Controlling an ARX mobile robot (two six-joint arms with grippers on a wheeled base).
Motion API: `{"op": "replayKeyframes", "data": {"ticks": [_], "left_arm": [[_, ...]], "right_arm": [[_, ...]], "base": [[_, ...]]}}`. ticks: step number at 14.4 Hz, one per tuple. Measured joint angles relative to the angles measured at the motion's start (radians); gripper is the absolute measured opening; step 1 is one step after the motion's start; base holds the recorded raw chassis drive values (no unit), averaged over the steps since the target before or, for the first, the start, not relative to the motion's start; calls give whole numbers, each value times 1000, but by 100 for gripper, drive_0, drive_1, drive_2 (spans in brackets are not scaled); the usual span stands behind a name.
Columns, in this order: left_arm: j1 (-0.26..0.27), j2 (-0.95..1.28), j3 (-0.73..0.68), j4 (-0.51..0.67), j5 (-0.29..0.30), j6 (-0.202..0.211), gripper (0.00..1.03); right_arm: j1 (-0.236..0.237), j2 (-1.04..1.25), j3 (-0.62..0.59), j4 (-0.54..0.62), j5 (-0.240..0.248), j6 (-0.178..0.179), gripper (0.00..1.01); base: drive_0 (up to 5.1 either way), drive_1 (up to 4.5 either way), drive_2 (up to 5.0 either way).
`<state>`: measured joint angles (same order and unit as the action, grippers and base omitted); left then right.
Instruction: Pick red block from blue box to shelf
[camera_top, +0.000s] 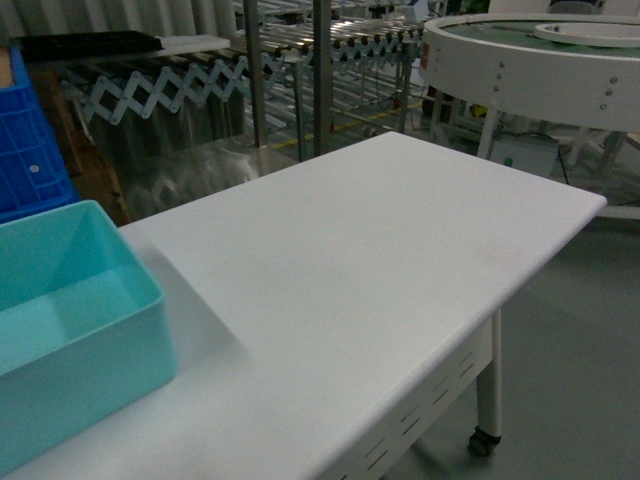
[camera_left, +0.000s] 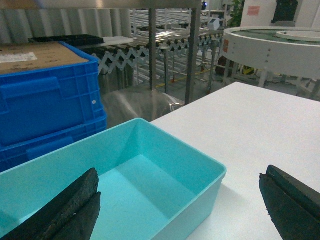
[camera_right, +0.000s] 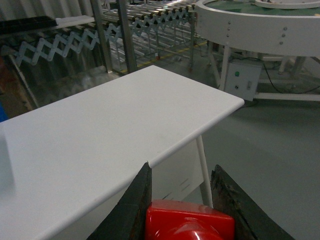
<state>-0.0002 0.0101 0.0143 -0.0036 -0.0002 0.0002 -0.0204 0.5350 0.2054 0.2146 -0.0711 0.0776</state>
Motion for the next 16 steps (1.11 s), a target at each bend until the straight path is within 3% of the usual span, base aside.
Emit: {"op": "replayKeyframes", "data": {"ticks": [4, 16], "left_arm": [[0, 0, 0, 0, -1, 0, 98], [-1, 0, 0, 0, 0, 0, 98]], "right_arm": [[1, 0, 0, 2, -1, 0, 28], [0, 0, 0, 2, 0, 0, 28]], "base": [[-158, -158, -158], [153, -106, -513]]}}
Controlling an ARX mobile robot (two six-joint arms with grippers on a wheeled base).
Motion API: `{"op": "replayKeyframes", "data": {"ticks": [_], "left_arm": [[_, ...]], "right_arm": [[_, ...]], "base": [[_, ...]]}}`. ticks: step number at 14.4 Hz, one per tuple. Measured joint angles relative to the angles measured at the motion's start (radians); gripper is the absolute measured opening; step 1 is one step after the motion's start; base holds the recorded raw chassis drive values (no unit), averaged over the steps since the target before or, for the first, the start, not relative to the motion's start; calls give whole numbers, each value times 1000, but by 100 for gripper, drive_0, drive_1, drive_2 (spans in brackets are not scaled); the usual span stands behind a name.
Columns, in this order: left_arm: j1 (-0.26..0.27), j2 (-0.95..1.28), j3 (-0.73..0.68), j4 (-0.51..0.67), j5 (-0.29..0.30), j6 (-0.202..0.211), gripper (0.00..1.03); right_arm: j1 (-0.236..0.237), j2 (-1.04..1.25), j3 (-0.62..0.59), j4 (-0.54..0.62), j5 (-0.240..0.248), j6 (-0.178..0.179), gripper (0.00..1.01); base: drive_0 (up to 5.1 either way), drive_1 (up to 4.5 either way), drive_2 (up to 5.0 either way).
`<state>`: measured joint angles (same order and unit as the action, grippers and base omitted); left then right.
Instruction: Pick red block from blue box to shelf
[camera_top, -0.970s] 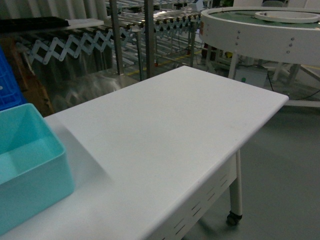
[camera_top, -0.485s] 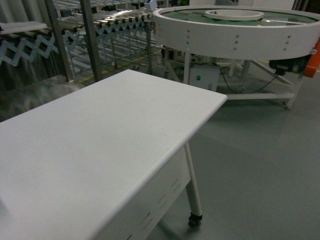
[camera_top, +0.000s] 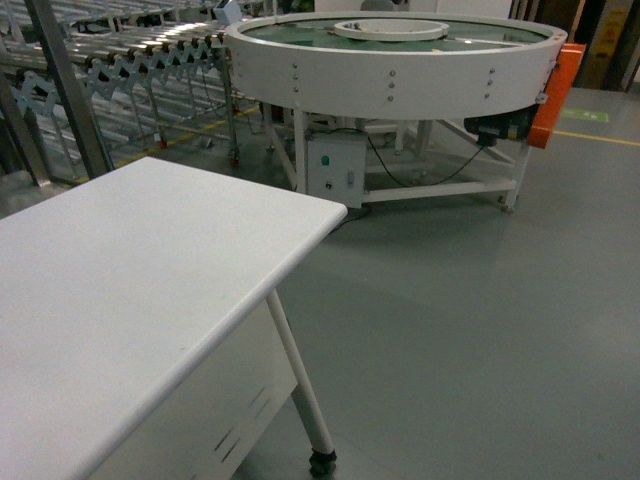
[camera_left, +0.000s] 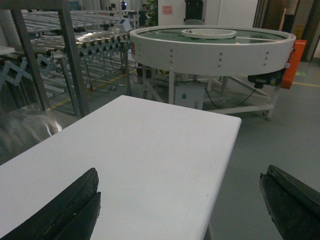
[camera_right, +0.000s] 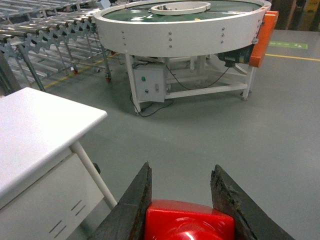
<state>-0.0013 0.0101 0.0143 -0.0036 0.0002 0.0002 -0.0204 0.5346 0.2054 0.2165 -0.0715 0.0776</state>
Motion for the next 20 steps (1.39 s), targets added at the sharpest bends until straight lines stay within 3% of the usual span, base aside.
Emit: {"op": "replayKeyframes", "data": {"ticks": [20], "left_arm": [[0, 0, 0, -2, -1, 0, 98]], "right_arm": [[0, 0, 0, -1, 0, 0, 28]], "base": [[271, -17, -466]]}}
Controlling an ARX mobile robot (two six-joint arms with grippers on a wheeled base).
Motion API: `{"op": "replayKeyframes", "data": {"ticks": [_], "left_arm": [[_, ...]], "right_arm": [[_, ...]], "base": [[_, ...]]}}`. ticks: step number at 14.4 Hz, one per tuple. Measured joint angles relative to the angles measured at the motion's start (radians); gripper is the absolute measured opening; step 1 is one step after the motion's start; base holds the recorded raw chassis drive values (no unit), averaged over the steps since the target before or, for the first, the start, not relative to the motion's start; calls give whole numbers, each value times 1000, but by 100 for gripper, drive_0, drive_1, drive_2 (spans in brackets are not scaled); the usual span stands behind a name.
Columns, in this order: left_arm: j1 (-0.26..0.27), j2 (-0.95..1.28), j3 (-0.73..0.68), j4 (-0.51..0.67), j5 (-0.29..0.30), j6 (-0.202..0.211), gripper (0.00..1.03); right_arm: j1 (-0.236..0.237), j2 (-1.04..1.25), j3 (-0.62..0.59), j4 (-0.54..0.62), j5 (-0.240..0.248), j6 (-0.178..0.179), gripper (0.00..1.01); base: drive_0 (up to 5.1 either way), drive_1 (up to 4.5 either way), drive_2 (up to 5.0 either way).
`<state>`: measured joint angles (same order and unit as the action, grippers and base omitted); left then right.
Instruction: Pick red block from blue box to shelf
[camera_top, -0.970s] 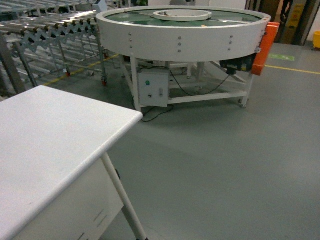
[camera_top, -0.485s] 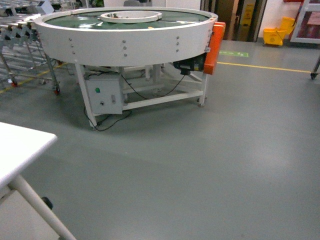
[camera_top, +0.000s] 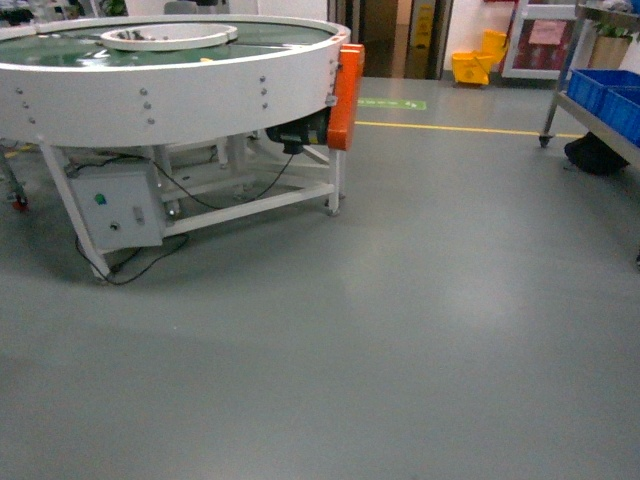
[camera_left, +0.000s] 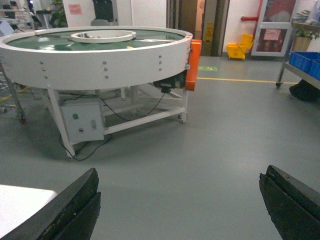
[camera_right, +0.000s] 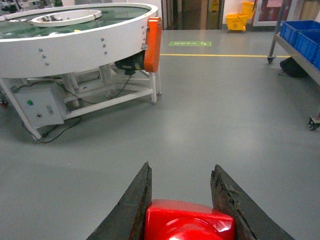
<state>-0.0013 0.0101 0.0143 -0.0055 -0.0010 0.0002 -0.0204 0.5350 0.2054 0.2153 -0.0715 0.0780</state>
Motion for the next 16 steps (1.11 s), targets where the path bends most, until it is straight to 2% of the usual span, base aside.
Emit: {"op": "replayKeyframes", "data": {"ticks": [9, 14, 16], "left_arm": [[0, 0, 0, 2, 0, 0, 98], [0, 0, 0, 1, 0, 0, 98], [0, 0, 0, 1, 1, 0, 98]], "right_arm": [[0, 0, 0, 0, 0, 0, 28], [0, 0, 0, 0, 3, 0, 28], [0, 0, 0, -2, 3, 0, 28]], "base": [[275, -12, -464], [-163, -163, -163], [-24, 55, -513]]}}
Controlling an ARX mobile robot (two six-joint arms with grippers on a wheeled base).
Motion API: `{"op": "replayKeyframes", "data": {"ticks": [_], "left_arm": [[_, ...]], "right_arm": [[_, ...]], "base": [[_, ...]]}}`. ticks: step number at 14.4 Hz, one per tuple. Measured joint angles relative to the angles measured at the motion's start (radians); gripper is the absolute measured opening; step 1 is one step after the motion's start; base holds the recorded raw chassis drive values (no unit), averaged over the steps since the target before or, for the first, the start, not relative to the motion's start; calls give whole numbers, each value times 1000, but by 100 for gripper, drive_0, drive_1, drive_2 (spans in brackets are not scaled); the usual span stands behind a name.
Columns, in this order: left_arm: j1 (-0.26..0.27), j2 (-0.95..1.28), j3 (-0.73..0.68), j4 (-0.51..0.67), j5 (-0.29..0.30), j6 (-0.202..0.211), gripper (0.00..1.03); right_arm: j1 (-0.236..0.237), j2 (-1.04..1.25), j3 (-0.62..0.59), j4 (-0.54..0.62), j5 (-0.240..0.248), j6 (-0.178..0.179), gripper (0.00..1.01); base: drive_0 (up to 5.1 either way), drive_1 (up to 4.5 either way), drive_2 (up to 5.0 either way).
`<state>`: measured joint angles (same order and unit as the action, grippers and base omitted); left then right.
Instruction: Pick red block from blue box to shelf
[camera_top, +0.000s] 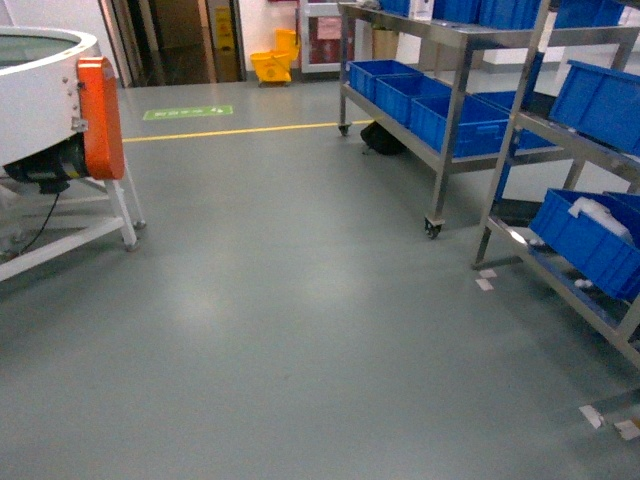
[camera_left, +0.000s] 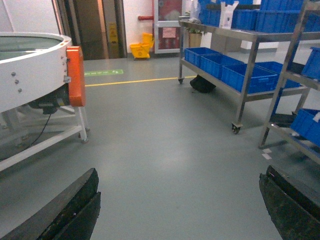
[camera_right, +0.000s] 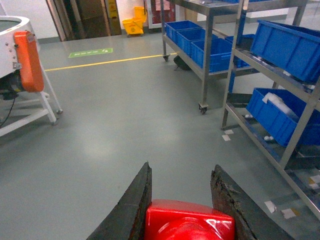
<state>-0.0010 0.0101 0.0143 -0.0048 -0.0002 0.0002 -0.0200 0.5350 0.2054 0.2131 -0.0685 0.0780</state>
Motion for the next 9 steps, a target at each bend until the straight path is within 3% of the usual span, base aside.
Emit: {"op": "replayKeyframes", "data": {"ticks": [9], "left_arm": [[1, 0, 0, 1, 0, 0, 98]], "right_arm": [[0, 0, 1, 0, 0, 0, 28]], "base": [[-174, 213, -561]]}}
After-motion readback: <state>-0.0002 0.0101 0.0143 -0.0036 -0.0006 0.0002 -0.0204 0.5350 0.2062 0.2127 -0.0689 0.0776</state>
